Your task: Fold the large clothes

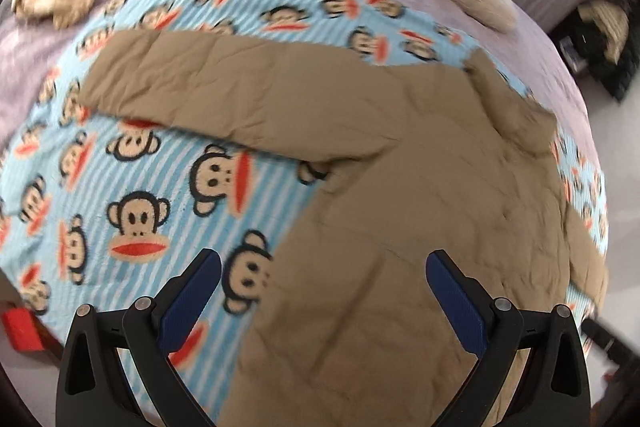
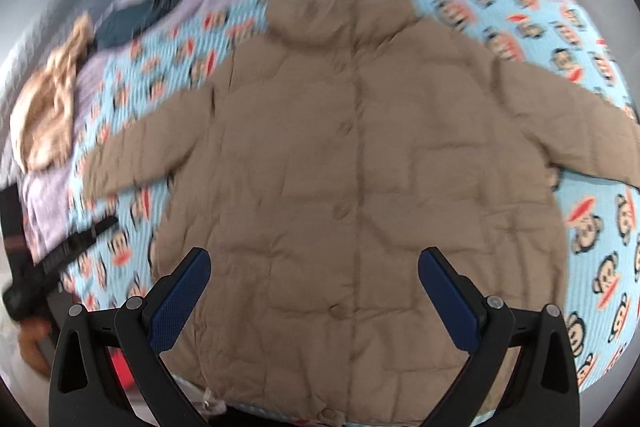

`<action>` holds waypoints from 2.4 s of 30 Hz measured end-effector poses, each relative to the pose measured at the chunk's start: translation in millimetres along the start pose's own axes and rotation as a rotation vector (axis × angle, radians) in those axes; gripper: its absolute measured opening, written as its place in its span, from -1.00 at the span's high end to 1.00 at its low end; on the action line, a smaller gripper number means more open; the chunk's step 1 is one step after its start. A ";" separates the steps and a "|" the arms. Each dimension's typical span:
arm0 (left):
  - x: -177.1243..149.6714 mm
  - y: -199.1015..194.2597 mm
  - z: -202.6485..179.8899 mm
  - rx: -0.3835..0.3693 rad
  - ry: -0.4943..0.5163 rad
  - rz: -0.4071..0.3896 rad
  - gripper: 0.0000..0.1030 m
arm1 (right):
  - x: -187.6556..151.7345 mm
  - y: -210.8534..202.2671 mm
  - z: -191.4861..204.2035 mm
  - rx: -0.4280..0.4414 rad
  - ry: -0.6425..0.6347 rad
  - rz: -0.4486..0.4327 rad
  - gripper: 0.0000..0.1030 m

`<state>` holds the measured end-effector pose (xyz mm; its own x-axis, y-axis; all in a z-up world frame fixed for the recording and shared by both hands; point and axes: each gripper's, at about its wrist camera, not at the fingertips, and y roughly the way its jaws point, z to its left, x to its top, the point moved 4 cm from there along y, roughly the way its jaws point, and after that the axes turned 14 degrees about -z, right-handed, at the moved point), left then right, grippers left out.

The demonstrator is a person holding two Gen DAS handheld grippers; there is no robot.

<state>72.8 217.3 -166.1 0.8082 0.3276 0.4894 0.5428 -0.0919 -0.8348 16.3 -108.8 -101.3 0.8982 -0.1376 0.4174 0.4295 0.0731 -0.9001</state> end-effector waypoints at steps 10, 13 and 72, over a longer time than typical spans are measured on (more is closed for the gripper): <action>39.5 108.3 105.4 -0.054 -0.281 -0.071 -1.00 | -6.1 83.5 31.7 0.065 -0.006 0.058 -1.00; 54.0 134.2 126.2 -0.059 -0.328 -0.096 -0.99 | 3.9 101.1 41.3 0.099 -0.004 0.031 -1.00; -12.9 84.9 -203.2 -0.376 0.588 -0.214 -0.56 | 21.7 91.4 -90.6 0.058 0.232 -0.180 -0.14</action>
<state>154.9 14.1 -192.0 0.6074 -0.1751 0.7748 0.6588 -0.4341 -0.6145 66.6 -194.6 -185.8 0.7650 -0.3747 0.5238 0.5903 0.0828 -0.8029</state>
